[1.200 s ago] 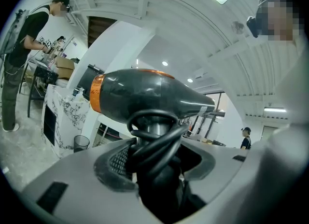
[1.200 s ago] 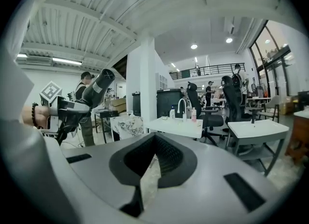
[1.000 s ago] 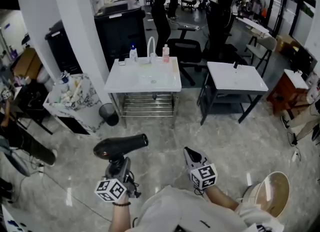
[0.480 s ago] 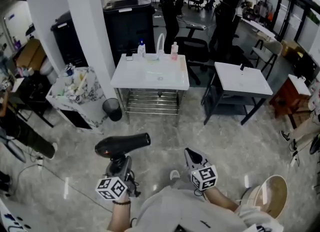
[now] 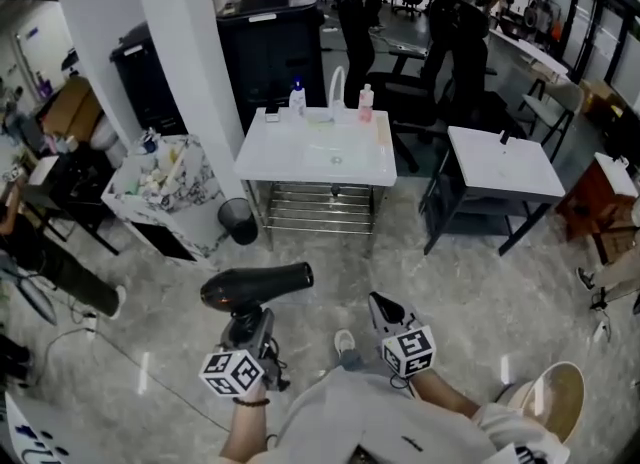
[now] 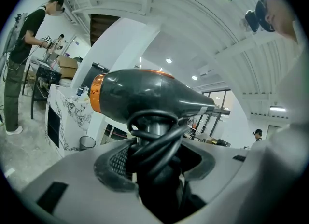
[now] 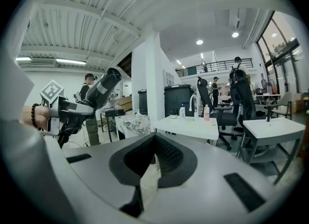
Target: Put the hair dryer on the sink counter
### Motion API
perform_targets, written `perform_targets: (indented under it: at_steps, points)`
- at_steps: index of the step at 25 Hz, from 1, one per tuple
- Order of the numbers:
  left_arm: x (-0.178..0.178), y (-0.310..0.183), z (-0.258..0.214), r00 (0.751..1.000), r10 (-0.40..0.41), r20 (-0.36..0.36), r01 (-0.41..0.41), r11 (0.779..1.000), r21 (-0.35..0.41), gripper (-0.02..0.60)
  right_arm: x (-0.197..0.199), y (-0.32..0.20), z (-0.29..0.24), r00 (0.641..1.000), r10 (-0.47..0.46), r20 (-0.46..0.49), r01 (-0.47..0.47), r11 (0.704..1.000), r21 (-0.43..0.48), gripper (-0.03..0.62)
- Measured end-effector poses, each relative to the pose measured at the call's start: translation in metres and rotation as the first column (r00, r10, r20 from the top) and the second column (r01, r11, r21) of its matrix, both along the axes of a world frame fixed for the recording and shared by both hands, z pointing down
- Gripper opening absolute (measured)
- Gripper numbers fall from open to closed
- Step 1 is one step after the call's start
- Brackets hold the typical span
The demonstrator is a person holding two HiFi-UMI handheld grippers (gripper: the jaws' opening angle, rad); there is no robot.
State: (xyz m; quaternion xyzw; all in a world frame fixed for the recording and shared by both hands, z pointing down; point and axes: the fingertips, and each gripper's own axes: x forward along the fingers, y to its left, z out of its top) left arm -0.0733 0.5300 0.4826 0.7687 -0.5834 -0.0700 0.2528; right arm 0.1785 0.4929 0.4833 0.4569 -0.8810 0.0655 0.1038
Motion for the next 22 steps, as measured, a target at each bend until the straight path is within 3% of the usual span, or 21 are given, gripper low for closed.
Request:
perform_targets:
  at_steps: [11, 22]
  points:
    - [-0.005, -0.132, -0.009, 1.000, -0.020, 0.007, 0.020, 1.000, -0.011, 0.250, -0.019, -0.136, -0.013, 0.998, -0.060, -0.009, 0.060, 0.998, 0.009, 0.017]
    - [0.013, -0.254, -0.008, 0.999, -0.027, 0.032, 0.028, 0.999, -0.035, 0.250, -0.009, -0.261, -0.020, 0.995, -0.103, 0.005, 0.103, 0.995, 0.012, 0.017]
